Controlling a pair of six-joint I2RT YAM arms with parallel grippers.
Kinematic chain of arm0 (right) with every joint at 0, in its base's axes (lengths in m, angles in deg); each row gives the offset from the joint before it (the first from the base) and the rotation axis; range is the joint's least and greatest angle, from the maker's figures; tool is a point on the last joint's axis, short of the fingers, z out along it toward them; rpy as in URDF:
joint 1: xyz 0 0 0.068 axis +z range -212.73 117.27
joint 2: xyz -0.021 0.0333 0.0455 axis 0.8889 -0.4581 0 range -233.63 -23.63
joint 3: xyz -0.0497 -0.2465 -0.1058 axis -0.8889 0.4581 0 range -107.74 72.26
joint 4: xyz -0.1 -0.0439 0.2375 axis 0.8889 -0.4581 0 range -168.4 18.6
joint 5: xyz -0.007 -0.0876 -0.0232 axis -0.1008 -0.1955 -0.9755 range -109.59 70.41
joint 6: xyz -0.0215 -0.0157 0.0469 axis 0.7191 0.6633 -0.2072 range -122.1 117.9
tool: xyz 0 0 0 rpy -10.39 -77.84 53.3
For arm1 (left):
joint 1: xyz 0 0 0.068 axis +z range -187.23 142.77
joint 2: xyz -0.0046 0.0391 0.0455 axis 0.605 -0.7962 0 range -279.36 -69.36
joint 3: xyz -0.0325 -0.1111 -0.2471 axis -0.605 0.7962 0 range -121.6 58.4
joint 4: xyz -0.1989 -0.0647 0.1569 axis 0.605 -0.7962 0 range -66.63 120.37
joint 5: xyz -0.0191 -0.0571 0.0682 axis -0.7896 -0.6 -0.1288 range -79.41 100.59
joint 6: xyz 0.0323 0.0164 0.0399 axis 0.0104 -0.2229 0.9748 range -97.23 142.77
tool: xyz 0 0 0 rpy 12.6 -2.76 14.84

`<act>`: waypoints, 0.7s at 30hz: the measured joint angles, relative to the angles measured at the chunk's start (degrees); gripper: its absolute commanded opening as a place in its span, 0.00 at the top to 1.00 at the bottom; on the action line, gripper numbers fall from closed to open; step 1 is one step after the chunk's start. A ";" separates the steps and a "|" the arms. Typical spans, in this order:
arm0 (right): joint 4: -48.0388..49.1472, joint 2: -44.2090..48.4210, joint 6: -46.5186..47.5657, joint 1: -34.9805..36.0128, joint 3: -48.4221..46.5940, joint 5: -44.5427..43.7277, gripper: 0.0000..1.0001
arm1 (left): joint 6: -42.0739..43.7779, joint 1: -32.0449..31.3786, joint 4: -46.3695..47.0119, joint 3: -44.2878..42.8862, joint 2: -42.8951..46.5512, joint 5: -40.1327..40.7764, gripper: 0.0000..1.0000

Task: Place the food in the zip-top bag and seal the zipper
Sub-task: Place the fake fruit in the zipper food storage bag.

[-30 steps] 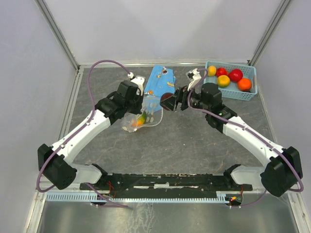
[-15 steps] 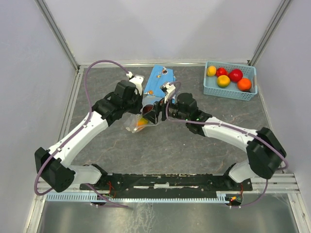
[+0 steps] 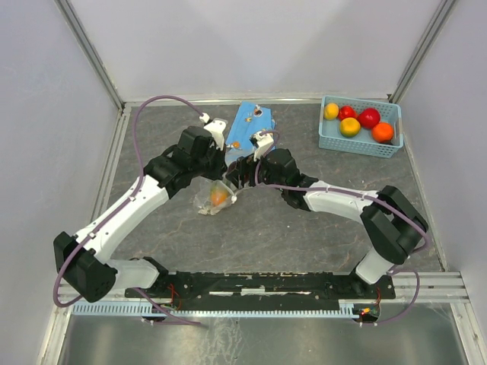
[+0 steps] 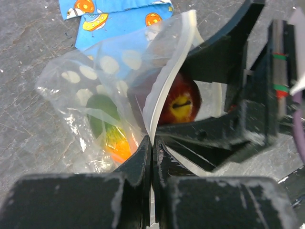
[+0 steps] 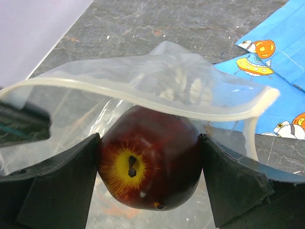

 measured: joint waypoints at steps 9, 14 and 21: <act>2.91 -4.11 -5.51 0.00 -1.60 -2.86 0.05 | 0.02 0.00 0.74 0.20 0.66 -3.21 0.97; 3.21 -4.15 -6.80 0.00 -2.19 -3.19 0.01 | 0.02 0.00 1.03 0.20 0.70 -3.15 0.97; 0.79 -2.34 -6.54 0.00 -2.32 -3.26 0.02 | 0.02 0.39 0.96 0.20 0.70 -1.60 0.97</act>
